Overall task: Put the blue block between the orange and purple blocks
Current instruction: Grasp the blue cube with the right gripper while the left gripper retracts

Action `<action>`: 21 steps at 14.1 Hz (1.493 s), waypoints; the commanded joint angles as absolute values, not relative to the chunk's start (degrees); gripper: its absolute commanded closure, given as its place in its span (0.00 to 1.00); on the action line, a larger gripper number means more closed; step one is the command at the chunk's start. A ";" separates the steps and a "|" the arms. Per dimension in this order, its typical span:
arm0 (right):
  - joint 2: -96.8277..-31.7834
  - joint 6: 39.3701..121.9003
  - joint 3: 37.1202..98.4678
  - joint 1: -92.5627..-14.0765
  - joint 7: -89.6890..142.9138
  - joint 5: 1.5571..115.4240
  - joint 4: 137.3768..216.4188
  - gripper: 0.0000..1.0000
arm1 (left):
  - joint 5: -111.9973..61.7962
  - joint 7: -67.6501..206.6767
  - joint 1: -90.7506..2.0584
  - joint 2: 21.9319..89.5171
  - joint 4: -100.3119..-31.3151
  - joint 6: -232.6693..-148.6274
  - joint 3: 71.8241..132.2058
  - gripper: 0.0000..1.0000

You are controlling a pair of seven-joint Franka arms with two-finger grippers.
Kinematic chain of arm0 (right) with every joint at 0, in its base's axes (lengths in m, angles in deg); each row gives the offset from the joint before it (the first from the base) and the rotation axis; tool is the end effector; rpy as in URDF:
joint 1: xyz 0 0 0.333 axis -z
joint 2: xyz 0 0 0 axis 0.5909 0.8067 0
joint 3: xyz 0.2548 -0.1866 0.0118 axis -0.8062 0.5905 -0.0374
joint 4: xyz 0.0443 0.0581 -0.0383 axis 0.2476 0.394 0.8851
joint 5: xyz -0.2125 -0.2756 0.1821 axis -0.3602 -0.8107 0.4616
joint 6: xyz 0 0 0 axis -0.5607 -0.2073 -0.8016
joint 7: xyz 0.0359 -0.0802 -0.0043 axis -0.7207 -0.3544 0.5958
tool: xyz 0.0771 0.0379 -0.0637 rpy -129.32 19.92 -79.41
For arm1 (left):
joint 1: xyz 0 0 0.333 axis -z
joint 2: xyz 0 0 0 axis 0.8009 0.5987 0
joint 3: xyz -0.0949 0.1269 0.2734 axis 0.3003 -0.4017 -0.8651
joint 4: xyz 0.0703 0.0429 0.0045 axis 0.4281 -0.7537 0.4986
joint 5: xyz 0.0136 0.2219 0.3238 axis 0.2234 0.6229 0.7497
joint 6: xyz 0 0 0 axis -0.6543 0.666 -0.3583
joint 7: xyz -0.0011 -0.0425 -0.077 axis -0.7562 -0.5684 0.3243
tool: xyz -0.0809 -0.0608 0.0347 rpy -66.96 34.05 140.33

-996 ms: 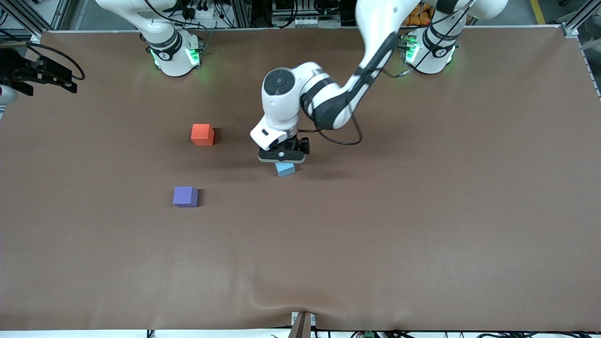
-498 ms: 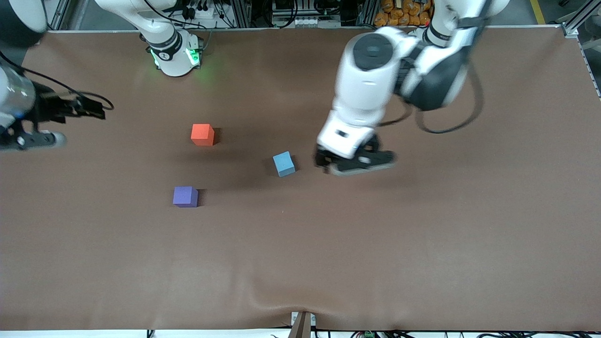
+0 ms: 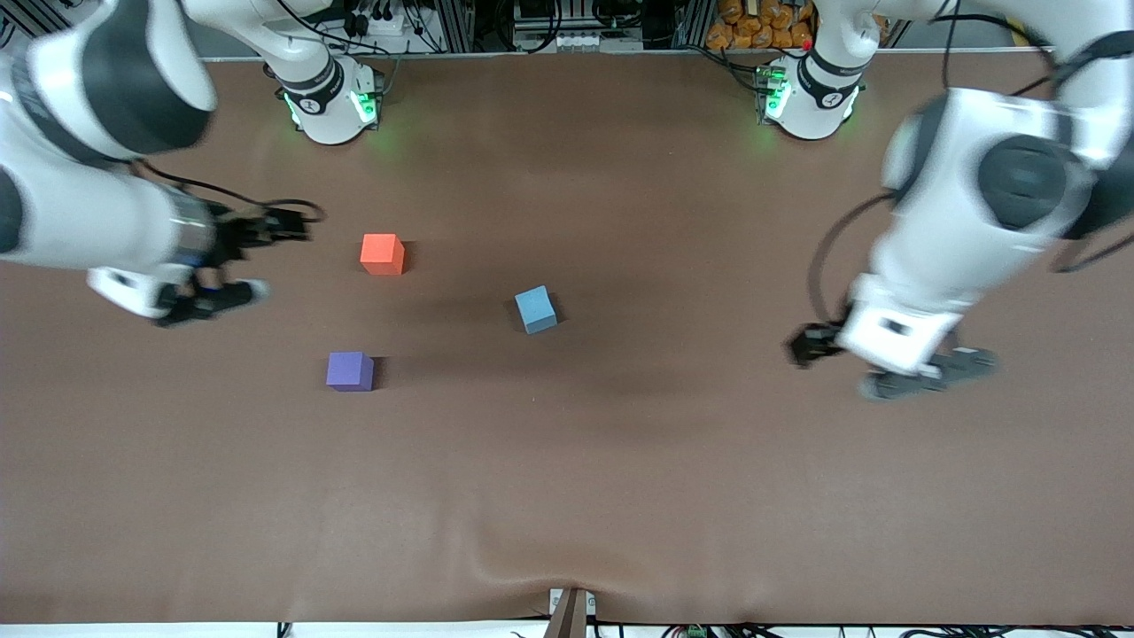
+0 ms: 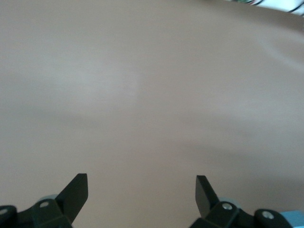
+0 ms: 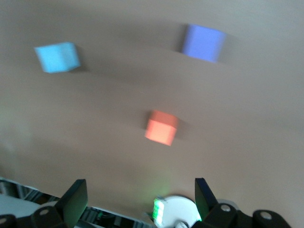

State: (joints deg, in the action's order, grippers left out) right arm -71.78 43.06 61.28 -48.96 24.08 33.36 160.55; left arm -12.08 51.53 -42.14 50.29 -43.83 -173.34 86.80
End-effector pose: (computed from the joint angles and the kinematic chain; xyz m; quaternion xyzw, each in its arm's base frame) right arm 0.5805 0.1672 0.5103 -0.9679 -0.1421 0.1882 0.0873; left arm 0.6522 -0.1514 0.5274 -0.9958 -0.0865 -0.0239 0.0188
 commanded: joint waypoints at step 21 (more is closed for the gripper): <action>-54.55 95.45 61.38 -74.89 11.92 34.13 175.52 0.00 | -14.52 82.56 -51.20 29.93 -53.91 -155.58 86.94 0.00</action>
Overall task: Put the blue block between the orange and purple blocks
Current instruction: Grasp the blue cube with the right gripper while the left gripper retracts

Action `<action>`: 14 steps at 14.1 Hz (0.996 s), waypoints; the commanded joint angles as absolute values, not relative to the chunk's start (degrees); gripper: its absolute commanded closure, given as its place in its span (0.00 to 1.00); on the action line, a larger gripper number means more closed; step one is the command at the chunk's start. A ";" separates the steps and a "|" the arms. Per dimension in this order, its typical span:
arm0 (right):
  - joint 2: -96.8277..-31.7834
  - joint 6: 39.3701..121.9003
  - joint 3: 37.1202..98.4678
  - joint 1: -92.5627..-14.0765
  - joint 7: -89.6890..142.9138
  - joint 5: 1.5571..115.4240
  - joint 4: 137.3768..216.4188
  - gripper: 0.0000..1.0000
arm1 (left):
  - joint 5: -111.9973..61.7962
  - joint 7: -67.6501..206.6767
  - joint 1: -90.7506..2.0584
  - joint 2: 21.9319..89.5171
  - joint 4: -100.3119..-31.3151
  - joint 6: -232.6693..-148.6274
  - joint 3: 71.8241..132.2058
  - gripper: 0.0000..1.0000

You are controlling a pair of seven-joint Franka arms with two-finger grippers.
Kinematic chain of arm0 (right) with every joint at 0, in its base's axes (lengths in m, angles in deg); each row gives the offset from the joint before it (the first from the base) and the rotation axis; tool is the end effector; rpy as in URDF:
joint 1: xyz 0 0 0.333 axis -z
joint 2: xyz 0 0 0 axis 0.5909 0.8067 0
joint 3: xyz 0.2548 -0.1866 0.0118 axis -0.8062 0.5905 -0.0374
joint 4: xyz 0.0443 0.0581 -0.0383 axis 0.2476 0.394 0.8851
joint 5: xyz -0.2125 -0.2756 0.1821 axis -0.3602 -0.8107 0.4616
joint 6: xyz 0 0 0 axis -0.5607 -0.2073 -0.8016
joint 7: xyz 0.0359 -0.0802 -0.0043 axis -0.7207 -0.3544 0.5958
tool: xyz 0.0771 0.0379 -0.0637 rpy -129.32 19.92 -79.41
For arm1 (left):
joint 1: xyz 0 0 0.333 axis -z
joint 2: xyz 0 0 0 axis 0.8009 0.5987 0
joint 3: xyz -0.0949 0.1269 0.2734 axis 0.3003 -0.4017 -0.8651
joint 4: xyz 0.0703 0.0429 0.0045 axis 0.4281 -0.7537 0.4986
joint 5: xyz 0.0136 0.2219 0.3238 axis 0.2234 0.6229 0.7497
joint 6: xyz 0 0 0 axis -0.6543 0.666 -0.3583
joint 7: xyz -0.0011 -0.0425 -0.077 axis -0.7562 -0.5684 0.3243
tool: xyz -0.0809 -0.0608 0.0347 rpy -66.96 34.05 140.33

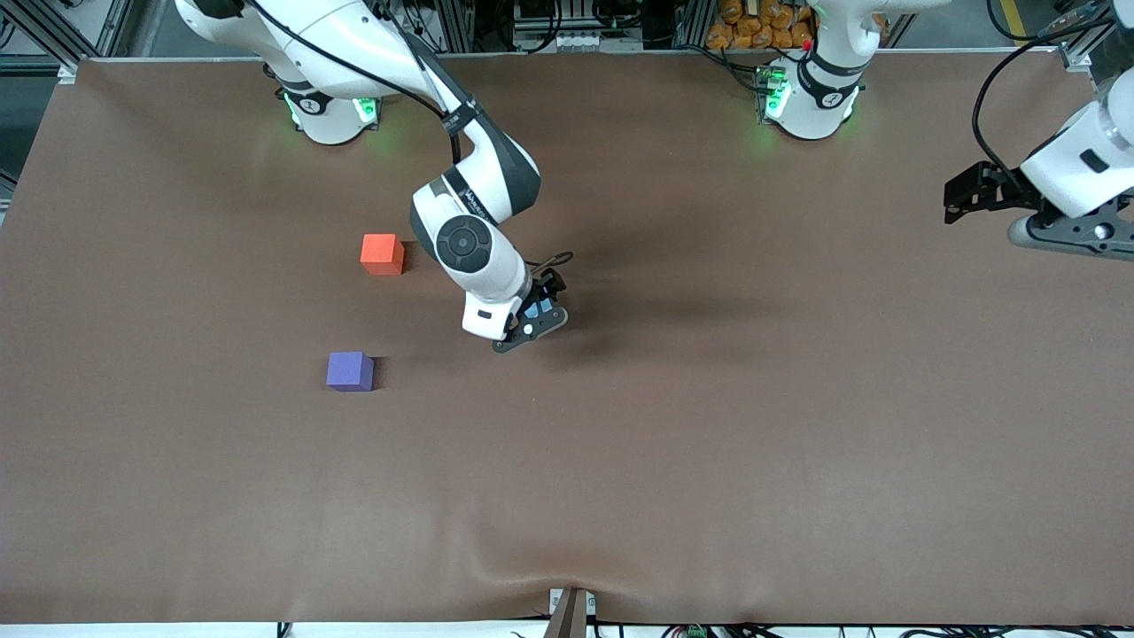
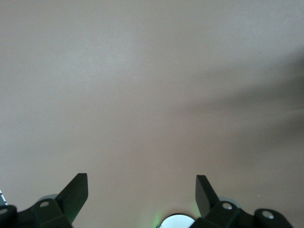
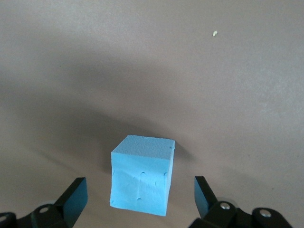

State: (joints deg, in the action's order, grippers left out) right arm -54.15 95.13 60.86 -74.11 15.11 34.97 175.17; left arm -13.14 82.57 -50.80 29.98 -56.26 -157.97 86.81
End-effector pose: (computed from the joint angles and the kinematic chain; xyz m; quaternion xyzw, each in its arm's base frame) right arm 0.5196 0.4318 0.2544 -0.9737 -0.2065 0.0448 0.0856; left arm 0.5408 -0.0457 0.6176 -0.9931 0.1036 0.0495 0.0254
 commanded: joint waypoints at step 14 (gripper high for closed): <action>-50.24 101.34 61.47 -78.23 5.67 27.11 176.75 0.55 | -16.11 78.95 -51.99 30.28 -53.29 -156.27 86.85 0.00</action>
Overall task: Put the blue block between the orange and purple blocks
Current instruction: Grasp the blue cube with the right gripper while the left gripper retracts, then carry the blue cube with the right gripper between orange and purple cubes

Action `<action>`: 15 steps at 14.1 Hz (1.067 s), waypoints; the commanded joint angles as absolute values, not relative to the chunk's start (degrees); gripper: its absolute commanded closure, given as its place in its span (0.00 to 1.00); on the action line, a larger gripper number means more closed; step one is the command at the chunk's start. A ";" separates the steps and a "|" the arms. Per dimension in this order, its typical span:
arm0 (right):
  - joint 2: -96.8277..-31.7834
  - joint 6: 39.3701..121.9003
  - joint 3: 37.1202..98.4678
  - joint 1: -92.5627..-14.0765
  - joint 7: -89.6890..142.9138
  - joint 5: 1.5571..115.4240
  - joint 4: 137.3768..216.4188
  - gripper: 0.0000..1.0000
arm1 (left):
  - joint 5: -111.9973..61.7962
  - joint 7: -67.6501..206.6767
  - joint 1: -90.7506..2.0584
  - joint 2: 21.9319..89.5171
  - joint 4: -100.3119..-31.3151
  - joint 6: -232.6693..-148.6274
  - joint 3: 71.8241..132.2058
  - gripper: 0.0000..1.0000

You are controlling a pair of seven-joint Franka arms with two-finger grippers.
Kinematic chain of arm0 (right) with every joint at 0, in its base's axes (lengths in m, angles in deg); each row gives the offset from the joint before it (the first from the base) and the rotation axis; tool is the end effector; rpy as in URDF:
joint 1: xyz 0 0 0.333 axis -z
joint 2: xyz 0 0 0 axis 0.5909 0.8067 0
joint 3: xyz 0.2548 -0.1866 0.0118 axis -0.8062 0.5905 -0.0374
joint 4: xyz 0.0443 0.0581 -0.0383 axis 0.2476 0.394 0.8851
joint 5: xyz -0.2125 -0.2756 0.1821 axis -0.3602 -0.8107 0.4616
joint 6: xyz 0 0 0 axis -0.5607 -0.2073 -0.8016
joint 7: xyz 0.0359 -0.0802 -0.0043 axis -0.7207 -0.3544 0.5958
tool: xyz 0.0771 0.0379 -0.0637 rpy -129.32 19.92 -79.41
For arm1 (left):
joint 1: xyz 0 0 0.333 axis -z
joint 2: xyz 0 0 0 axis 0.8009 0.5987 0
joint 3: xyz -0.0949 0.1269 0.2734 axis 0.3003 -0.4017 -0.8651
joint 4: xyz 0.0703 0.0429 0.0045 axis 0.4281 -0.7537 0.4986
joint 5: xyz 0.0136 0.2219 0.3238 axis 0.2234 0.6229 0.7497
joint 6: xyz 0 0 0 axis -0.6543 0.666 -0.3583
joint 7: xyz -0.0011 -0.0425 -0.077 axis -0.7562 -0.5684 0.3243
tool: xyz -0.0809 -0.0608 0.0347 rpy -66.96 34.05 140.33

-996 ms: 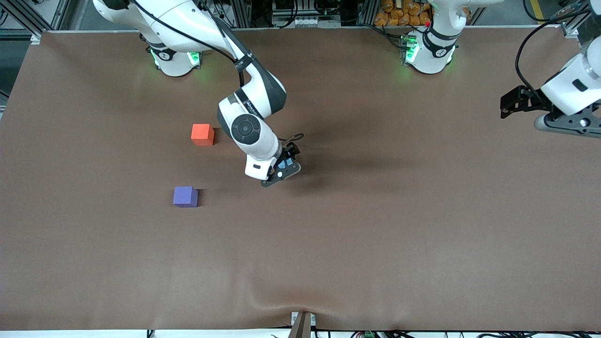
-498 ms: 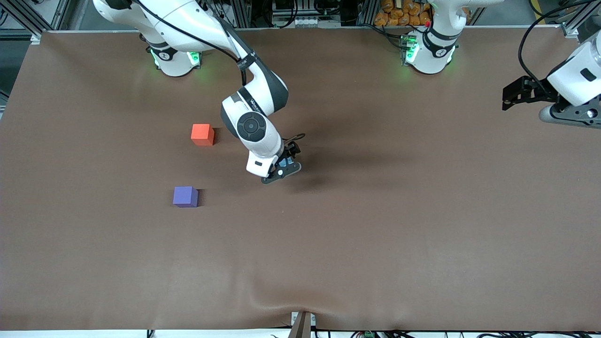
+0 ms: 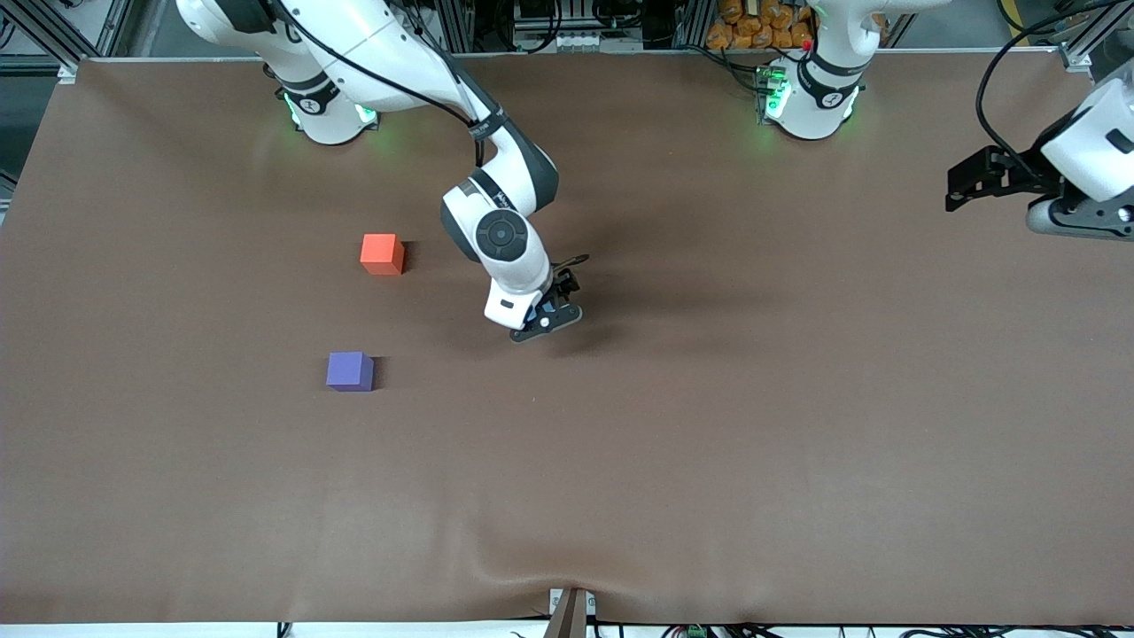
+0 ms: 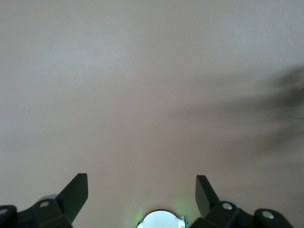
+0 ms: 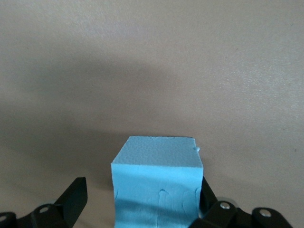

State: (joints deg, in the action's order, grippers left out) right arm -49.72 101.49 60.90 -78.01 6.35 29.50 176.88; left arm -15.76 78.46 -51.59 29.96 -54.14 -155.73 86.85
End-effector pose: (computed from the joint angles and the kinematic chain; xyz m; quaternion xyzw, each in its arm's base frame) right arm 0.4879 0.4586 0.1989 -0.9802 -0.1898 0.0323 0.0455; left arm 0.5372 -0.0436 0.6316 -0.9968 0.0624 0.0500 0.0041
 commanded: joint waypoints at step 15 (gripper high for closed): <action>-79.85 81.09 62.78 -57.76 3.30 26.83 195.35 1.00 | -14.97 78.69 -51.99 30.28 -52.50 -157.07 87.12 0.00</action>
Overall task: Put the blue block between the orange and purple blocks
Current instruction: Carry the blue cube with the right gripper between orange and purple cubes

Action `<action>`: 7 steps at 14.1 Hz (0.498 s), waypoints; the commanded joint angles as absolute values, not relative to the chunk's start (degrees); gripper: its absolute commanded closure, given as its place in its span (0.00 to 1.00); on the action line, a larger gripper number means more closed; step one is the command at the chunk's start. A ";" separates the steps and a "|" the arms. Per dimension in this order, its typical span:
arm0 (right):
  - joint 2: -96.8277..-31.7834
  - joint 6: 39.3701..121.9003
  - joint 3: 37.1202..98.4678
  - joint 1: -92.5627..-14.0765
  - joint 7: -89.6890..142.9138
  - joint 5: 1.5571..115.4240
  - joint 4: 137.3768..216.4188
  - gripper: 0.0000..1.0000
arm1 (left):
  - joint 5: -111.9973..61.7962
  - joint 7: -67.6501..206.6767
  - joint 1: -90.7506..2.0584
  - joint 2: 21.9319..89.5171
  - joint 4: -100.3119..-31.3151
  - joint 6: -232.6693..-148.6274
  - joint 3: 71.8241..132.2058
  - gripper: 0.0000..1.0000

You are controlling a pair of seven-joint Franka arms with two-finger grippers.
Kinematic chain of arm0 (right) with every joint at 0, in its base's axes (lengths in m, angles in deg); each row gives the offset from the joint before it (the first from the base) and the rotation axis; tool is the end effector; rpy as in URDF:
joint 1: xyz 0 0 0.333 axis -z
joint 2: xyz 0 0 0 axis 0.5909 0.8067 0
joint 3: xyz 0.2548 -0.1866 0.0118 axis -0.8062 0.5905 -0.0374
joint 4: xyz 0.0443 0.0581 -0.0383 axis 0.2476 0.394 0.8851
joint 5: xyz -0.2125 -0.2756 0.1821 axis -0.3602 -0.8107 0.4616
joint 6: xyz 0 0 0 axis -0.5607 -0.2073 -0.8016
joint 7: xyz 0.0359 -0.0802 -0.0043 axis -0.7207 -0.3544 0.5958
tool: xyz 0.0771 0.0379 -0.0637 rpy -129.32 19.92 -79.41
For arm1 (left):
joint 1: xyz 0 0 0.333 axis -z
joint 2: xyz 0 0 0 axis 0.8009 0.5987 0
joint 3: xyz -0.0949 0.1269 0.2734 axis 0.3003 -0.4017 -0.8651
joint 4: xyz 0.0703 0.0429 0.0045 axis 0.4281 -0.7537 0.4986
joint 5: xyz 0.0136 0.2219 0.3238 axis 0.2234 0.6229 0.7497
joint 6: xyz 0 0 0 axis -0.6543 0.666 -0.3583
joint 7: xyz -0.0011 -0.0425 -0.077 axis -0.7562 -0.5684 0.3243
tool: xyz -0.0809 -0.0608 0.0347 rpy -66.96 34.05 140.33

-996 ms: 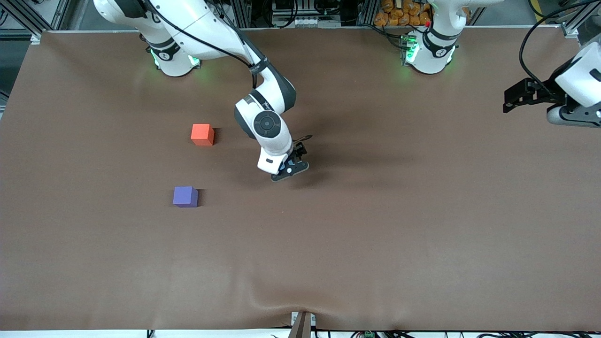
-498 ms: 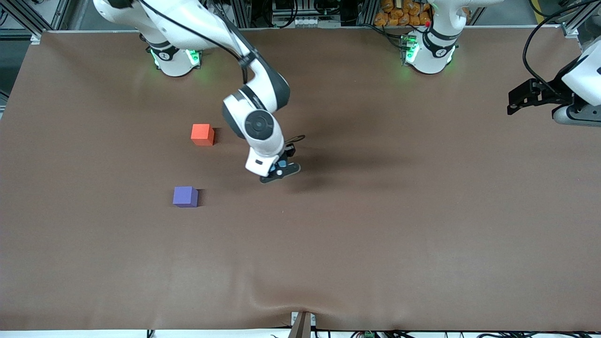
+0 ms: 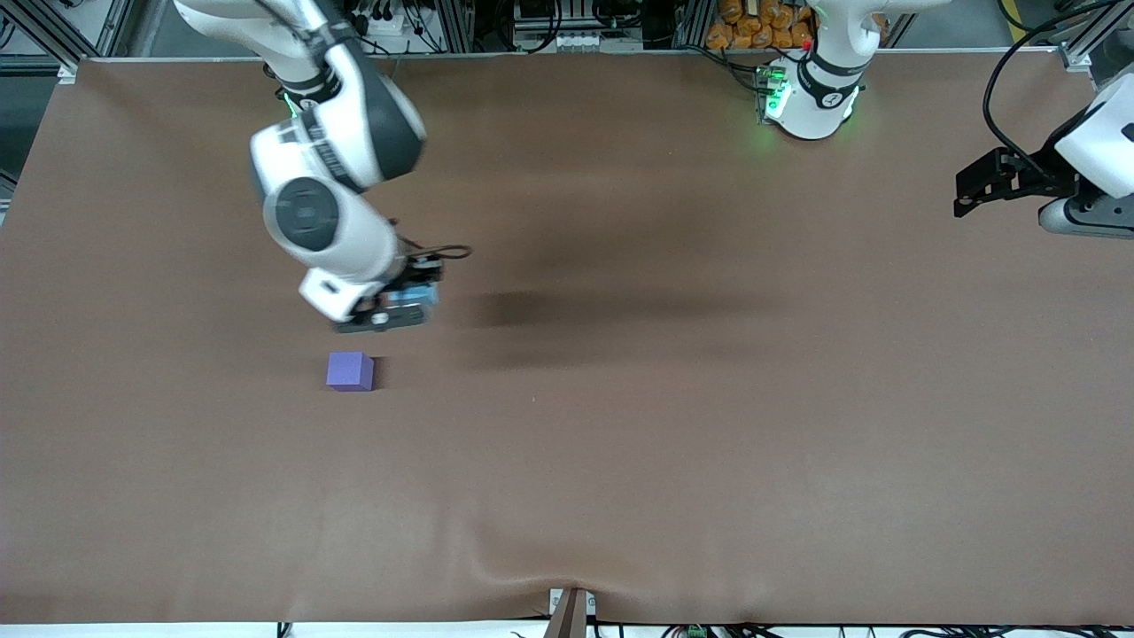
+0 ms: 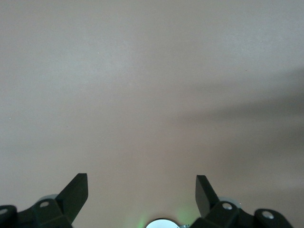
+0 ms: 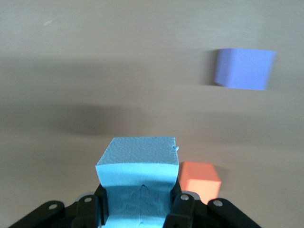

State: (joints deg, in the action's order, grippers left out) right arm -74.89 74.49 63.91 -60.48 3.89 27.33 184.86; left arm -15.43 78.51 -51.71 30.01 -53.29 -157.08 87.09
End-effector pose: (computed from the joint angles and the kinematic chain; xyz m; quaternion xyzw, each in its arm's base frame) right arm 0.5440 0.2362 0.3830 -0.9947 -0.0226 0.1003 0.0087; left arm 0.5403 -0.0443 0.6398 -0.9975 0.0637 0.0312 0.0066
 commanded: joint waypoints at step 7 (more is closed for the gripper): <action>-78.72 91.74 62.78 -53.80 3.21 27.01 204.08 1.00 | -14.88 78.25 -51.38 30.19 -52.50 -157.07 87.29 0.00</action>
State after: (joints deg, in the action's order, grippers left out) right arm -77.13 89.32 63.88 -55.02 3.81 27.33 201.50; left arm -15.43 78.51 -51.65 30.05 -53.29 -157.08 87.09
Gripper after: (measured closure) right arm 0.498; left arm 0.000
